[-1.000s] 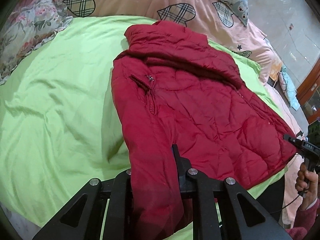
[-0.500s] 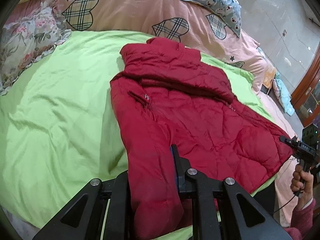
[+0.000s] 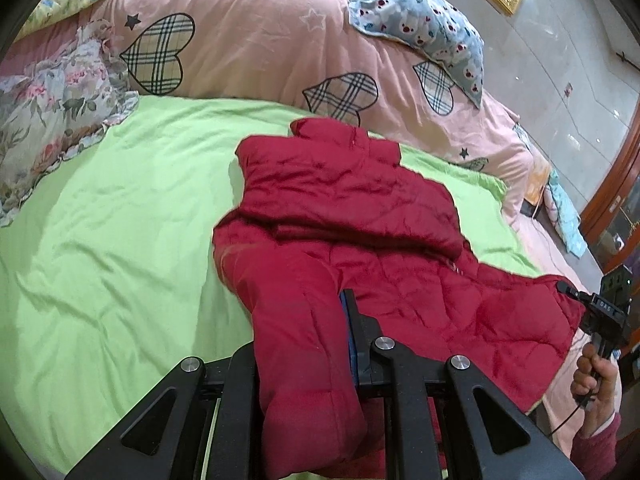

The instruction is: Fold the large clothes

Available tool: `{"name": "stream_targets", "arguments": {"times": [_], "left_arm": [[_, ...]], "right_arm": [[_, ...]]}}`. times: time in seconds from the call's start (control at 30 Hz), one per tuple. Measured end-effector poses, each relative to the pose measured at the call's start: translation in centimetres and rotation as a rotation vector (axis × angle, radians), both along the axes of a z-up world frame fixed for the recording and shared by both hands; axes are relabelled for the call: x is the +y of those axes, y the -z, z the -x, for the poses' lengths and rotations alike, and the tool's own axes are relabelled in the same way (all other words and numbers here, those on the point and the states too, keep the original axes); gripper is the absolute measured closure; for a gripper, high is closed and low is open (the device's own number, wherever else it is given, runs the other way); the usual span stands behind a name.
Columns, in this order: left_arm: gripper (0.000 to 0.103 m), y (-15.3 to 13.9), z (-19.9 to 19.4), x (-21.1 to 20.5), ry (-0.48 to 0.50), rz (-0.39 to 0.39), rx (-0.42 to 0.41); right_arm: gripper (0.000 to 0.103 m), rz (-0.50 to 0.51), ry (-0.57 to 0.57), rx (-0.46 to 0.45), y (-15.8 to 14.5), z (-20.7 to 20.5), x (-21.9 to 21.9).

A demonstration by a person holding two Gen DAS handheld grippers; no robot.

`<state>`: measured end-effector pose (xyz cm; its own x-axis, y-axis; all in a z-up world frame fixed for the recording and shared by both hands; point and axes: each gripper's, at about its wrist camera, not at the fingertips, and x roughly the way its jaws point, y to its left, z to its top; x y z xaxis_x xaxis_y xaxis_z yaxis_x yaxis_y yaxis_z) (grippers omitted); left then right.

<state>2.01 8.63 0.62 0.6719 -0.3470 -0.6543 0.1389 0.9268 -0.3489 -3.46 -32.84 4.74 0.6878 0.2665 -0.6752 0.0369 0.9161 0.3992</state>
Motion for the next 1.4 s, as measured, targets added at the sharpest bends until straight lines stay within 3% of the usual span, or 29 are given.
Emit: {"name": "stream_targets", "arguments": {"times": [0.3,0.73,1.03,1.4], "left_arm": [[0.088,-1.7,-4.7,-0.4,-0.039,0.015,-0.036],[0.087,-2.7,-12.5,-2.2,-0.099,-0.009,-0.039],[0.087,-1.2,-18.3,-2.0,-0.143,0.007,-0.020],[0.086,3.0,-29.6,-2.3,-0.212,0.026,0.095]], "right_arm": [[0.085,0.014,0.060,-0.052,-1.3,-4.2,-0.5],[0.085,0.117,0.086,-0.109,-2.3,-10.2,-0.3],[0.084,0.142,0.128,-0.120,-1.3,-15.4,-0.9],[0.083,0.161,0.214,-0.050,2.4,-23.3,-2.3]]}}
